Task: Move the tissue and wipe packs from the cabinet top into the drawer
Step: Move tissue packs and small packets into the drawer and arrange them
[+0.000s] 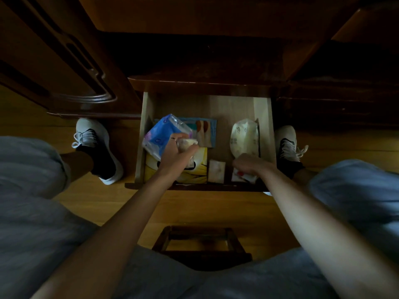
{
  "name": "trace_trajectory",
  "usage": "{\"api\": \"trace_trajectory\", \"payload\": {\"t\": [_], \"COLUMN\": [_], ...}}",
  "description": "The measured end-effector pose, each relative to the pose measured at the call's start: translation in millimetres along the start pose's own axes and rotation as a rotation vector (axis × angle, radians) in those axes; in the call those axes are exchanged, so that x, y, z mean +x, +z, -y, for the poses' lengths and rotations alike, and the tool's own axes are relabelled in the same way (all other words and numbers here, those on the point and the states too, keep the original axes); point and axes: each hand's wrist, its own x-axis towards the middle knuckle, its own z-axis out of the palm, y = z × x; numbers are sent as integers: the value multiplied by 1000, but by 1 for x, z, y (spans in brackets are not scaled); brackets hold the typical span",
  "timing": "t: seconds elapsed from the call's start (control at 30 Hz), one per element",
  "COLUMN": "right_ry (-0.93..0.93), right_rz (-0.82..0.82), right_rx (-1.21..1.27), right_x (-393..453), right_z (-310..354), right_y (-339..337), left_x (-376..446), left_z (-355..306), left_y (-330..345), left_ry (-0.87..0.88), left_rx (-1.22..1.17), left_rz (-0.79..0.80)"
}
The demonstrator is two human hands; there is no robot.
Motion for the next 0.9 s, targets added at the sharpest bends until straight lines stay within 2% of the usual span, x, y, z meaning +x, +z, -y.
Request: {"api": "trace_trajectory", "payload": {"t": [0.1,0.27,0.37,0.57,0.67,0.9], "right_ry": [-15,-143,-196,-149,-175,-140], "right_rz": [-16,-258,-256,-234,-214,-150], "right_rx": [-65,22,-5,-84,55,-147], "right_x": [2,7,9,16,15,19], "right_z": [-4,11,12,-1,-8,-24], "right_y": [-1,-16,-20,-17,-18,9], "left_x": [-1,2,2,4,7,12], "left_z": [4,5,4,7,4,2], "left_y": [-4,-10,-10,-7,-4,10], "left_ry": [0,-22,-21,-10,6,32], "left_rx": [-11,-17,-1,105,161,134], "left_rz": [3,-46,-53,6,22,22]}}
